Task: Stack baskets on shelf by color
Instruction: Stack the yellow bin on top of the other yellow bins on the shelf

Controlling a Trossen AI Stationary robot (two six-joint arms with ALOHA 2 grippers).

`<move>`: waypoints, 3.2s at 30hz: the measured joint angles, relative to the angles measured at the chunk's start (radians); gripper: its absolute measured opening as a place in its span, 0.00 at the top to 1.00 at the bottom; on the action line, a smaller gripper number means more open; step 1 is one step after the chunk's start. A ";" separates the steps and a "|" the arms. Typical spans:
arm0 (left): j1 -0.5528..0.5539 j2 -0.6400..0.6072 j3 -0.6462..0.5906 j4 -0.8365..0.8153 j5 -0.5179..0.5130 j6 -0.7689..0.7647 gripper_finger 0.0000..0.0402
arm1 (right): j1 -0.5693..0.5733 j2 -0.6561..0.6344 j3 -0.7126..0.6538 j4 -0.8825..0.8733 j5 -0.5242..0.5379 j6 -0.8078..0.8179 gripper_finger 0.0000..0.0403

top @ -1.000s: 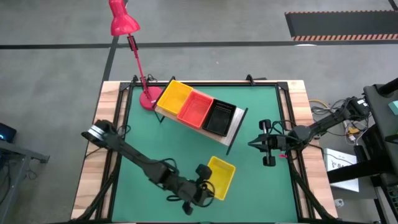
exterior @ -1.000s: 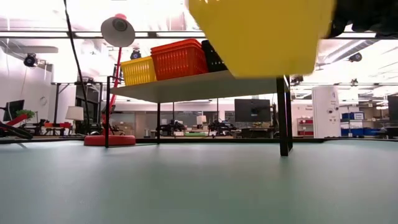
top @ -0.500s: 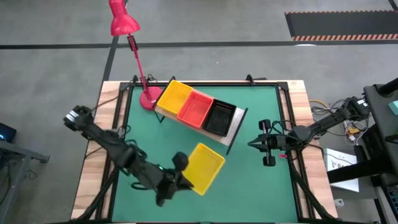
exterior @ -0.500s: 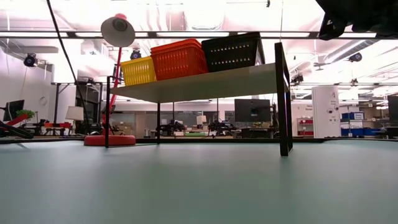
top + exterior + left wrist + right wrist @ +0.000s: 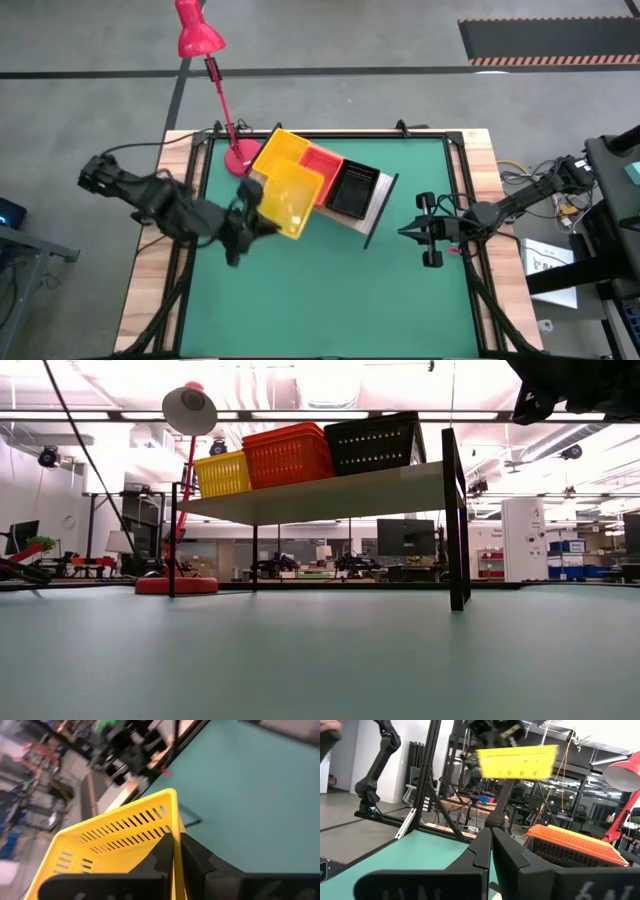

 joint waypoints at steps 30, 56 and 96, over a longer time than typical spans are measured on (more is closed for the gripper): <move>0.784 -0.263 -0.331 0.147 0.565 0.349 0.99 | -0.001 0.000 0.000 0.004 0.008 -0.146 0.98; 1.032 -0.141 -0.345 0.113 0.894 0.384 0.99 | -0.001 0.000 0.000 -0.032 0.008 -0.065 0.98; 1.025 -0.093 -0.292 0.119 0.875 0.127 0.68 | -0.001 0.001 -0.002 -0.027 0.008 -0.060 0.98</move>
